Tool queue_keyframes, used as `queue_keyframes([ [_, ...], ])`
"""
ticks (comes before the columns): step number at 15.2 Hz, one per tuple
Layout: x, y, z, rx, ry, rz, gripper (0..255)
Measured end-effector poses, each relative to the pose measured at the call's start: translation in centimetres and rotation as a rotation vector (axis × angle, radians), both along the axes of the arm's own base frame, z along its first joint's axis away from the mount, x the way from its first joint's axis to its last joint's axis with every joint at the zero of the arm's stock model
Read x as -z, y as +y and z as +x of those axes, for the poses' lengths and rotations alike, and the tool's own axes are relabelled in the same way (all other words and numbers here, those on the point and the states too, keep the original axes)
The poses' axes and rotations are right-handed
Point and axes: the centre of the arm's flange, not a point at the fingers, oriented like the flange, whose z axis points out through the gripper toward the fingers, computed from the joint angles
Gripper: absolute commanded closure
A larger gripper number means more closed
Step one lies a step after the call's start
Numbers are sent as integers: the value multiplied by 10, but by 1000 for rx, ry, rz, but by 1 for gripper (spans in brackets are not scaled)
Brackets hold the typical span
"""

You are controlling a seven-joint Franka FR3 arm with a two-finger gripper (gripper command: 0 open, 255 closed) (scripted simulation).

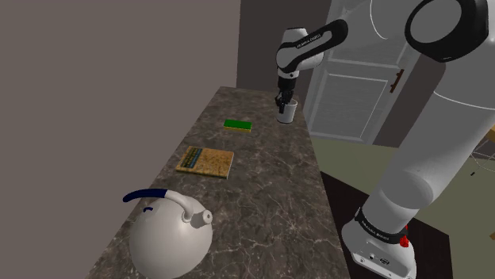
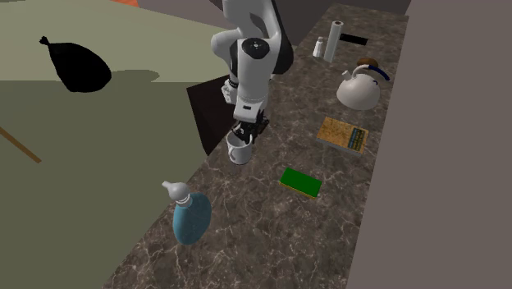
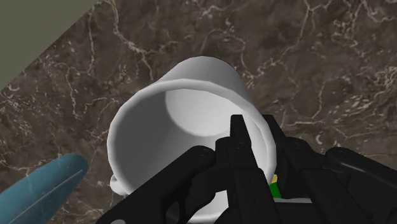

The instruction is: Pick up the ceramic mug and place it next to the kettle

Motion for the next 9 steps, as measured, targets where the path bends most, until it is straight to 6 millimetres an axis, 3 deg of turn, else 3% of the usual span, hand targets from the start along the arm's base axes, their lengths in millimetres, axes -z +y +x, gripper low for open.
queue_keyframes([
  [9, -46, 1, 1, 0, 0, 0, 255],
])
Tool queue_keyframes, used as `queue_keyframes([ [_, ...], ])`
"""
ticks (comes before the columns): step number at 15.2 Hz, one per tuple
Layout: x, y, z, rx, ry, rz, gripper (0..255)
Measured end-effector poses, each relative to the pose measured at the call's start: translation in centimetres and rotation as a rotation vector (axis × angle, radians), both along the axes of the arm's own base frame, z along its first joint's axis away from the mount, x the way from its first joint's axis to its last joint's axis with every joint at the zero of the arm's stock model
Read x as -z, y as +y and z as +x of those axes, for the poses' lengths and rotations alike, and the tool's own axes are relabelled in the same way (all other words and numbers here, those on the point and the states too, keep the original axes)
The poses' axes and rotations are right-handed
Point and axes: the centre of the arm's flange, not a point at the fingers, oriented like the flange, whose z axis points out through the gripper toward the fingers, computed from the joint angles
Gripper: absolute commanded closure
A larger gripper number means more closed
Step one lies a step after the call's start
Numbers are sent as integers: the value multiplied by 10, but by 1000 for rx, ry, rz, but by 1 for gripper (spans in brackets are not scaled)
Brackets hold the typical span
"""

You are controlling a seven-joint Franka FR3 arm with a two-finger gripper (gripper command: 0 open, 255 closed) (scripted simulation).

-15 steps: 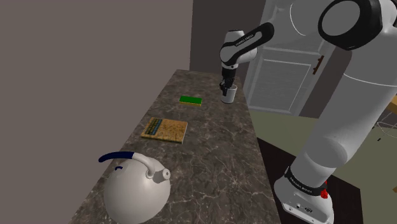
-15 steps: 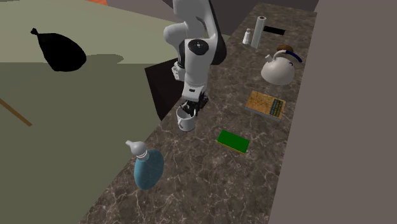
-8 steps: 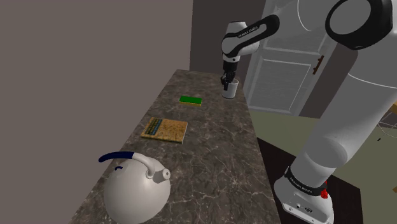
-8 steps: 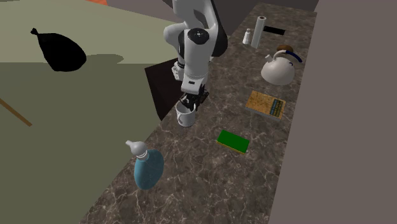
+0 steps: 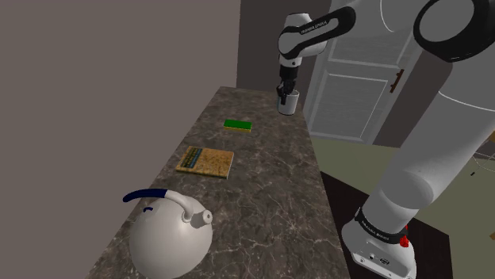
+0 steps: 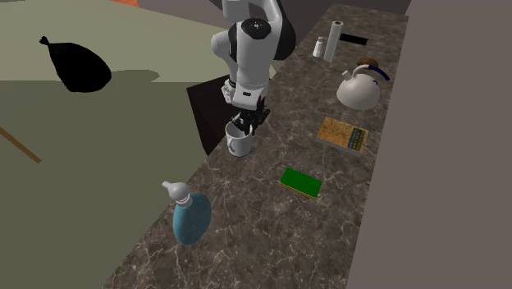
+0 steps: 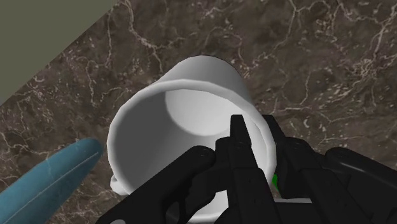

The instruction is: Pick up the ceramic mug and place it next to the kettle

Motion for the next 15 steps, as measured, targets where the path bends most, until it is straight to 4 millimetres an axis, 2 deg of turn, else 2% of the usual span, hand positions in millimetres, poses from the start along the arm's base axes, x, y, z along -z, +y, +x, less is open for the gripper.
queue_keyframes([
  [15, -80, -1, 1, 0, 0, 0, 255],
])
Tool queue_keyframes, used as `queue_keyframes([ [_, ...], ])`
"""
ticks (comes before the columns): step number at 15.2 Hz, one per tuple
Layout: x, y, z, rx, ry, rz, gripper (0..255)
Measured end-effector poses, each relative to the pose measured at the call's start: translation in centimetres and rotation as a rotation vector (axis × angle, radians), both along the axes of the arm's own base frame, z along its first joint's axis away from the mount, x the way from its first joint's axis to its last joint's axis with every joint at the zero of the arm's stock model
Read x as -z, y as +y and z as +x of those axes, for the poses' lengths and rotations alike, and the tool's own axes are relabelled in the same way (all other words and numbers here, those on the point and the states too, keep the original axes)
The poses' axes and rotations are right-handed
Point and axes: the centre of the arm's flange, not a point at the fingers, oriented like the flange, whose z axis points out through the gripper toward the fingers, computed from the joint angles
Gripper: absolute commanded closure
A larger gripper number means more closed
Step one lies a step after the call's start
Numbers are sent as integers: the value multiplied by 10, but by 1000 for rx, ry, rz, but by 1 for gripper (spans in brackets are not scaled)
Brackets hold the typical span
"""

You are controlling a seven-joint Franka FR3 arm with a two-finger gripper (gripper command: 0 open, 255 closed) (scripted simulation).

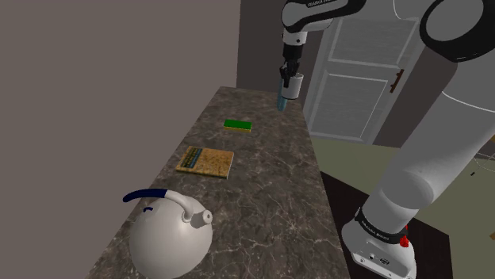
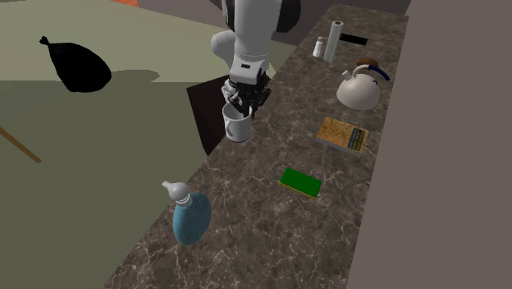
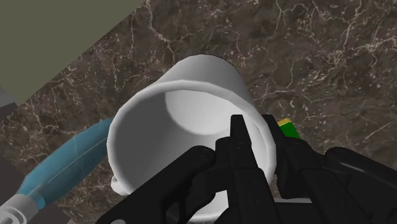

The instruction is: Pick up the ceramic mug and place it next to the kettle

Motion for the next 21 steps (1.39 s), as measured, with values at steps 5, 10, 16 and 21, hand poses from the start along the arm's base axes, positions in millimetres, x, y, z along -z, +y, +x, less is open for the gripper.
queue_keyframes([
  [5, -25, -1, -1, 0, 0, 0, 255],
  [10, -53, 0, -1, 0, 0, 0, 255],
  [16, -61, 51, -16, -1, 0, 1, 255],
  [21, -59, 117, -35, -1, 0, 1, 255],
])
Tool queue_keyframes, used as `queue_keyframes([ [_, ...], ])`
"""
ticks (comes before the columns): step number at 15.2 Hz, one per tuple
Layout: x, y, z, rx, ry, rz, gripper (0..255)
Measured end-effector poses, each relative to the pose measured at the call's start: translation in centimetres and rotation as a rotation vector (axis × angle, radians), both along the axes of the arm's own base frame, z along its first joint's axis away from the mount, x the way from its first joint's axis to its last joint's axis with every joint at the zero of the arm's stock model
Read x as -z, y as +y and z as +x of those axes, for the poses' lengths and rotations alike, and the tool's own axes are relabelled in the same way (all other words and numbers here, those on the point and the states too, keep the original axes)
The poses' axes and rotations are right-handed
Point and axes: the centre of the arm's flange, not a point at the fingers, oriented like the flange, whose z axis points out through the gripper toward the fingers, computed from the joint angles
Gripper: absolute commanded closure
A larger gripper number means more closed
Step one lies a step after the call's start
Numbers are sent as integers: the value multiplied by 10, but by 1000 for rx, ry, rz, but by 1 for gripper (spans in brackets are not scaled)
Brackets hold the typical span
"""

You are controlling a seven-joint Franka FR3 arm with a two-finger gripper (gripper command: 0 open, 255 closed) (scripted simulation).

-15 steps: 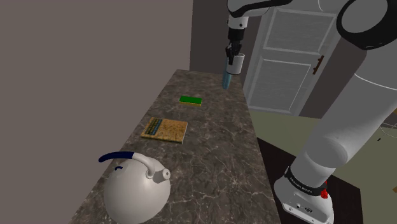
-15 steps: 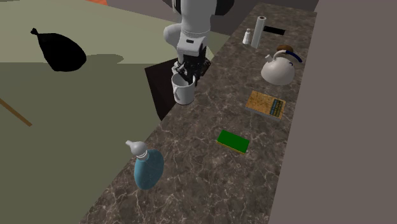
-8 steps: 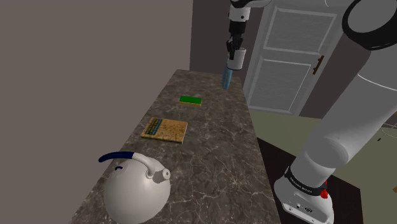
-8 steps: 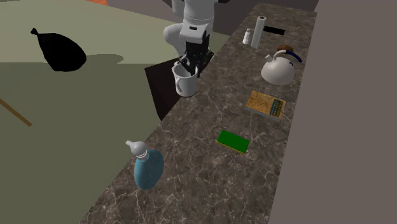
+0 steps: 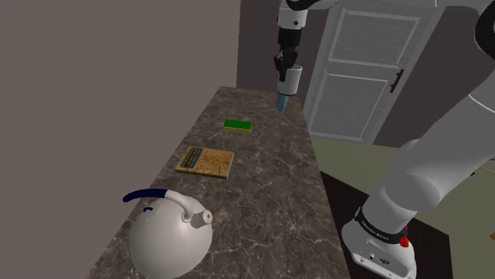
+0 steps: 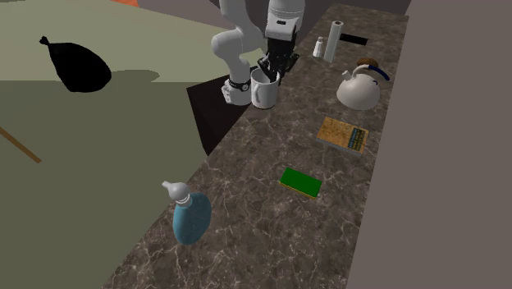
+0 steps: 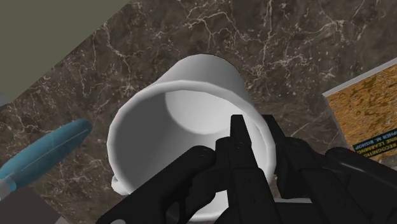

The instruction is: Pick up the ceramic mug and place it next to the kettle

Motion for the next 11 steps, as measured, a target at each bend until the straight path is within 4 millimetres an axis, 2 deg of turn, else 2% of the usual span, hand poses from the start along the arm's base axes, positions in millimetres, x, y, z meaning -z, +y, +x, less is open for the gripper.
queue_keyframes([
  [8, -2, 96, -30, 0, 0, 0, 255],
  [11, -2, 138, -43, 0, 0, -1, 255],
])
